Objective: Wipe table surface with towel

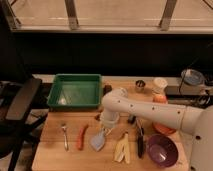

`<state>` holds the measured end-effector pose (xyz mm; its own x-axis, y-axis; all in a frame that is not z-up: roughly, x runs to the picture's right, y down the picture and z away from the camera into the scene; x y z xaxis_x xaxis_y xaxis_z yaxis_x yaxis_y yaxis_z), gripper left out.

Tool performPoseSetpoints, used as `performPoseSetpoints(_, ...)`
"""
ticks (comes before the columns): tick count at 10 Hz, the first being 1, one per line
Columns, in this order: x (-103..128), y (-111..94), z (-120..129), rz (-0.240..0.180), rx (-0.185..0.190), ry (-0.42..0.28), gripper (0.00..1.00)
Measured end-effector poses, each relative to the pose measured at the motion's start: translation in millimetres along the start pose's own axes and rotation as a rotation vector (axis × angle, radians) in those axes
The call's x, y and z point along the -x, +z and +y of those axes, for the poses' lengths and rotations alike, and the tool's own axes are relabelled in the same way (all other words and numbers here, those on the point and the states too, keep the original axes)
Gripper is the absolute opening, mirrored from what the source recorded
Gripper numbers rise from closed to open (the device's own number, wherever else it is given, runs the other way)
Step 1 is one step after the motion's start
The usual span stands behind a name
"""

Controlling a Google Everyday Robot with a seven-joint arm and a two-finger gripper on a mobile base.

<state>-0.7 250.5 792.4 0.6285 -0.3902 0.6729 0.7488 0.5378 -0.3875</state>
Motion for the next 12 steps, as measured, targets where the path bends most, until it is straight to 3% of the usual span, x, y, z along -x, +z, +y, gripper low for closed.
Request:
performPoseSetpoints(1,13.1,-0.1,13.9,-0.005,0.0,0.023,0.0)
performPoseSetpoints(3,16.8,-3.7,38.8,0.001,0.011,0.075,0.0)
performPoseSetpoints(6,-17.9,-16.4,67.0,0.026,0.015,0.128,0.0)
performPoseSetpoints(8,-41.8,-22.6,55.9,0.043,0.017,0.114,0.0)
performPoseSetpoints(10,-63.6,-27.5,21.3,0.057,0.01,0.07,0.0)
performPoseSetpoints(12,-59.9,-24.1,-14.5,0.05,-0.001,0.019,0.0)
